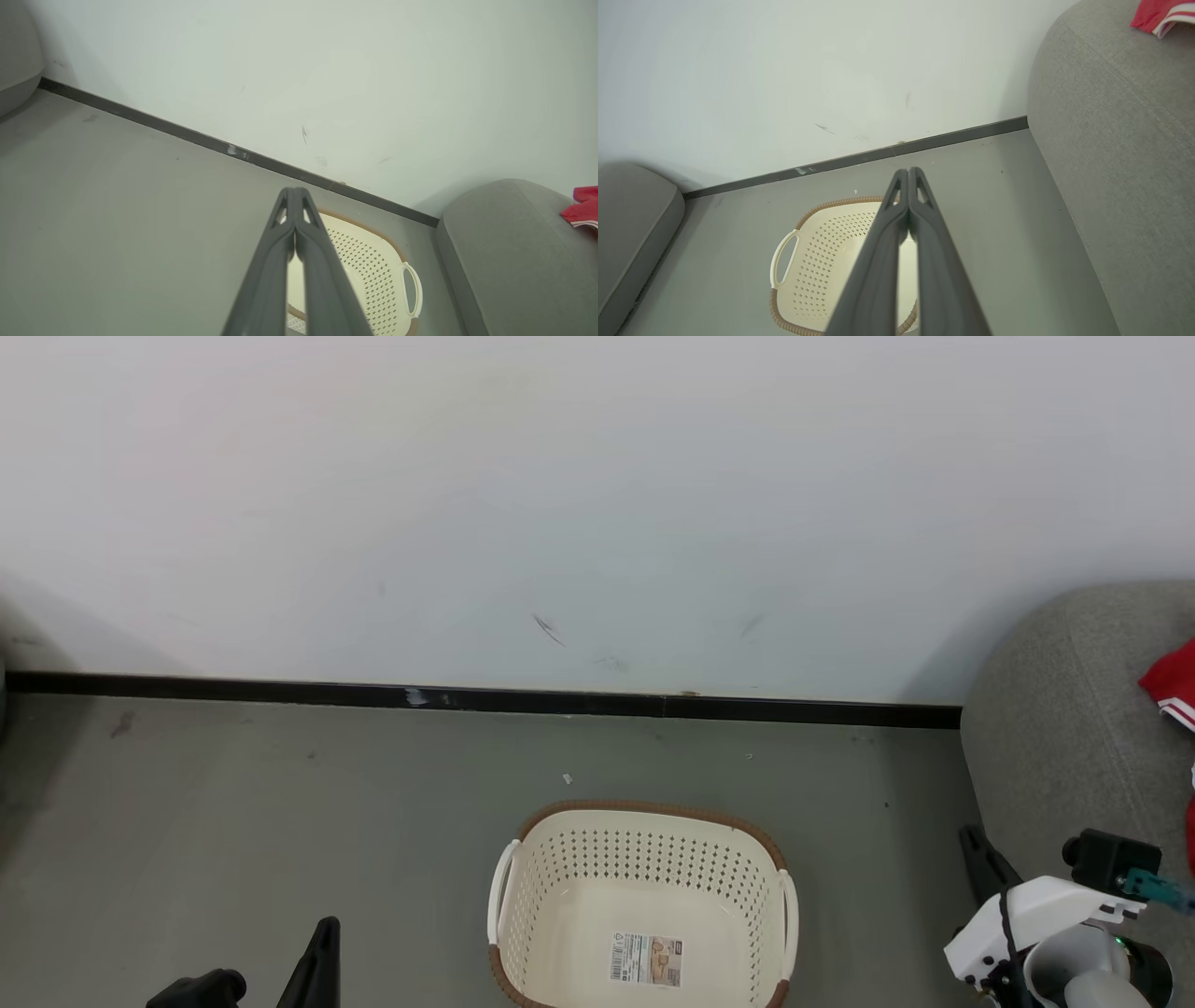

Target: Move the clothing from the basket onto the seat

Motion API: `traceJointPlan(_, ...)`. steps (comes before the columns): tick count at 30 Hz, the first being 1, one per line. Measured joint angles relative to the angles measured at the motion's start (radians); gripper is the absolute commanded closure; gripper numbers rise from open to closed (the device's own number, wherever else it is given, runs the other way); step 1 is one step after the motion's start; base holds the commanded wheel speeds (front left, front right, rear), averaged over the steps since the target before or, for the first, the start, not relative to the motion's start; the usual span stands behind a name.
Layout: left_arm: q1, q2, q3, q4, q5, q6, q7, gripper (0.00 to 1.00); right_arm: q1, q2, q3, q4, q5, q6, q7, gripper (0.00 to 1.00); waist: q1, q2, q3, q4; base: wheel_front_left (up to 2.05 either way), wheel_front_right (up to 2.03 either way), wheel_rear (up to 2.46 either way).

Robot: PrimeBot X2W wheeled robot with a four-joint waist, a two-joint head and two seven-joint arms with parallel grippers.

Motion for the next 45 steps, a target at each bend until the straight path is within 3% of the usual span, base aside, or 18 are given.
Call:
traceJointPlan(17,-0.013,-0.016,0.062,0.010,-0.209,-0.042,0.053,1.00,-0.014,-0.001,-0.049,-0.022,0.286,0.000,0.121,1.00,0.0138,0.0000,-0.006,-0.036,0.00,0.00,0.00)
traceJointPlan(25,-0.023,-0.019,0.090,0.013,-0.303,-0.067,0.079,1.00,-0.013,-0.003,-0.050,-0.047,0.420,0.000,0.150,1.00,0.0170,0.0000,-0.009,-0.056,0.00,0.00,0.00)
traceJointPlan(31,-0.027,-0.023,0.109,0.017,-0.372,-0.077,0.098,1.00,-0.010,-0.005,-0.050,-0.064,0.521,0.000,0.171,1.00,0.0158,0.0000,-0.009,-0.069,0.00,0.00,0.00)
traceJointPlan(45,-0.047,-0.031,0.149,0.031,-0.537,-0.111,0.141,1.00,0.012,-0.008,-0.047,-0.118,0.756,-0.001,0.203,1.00,0.0040,0.0000,0.003,-0.090,0.00,0.00,0.00)
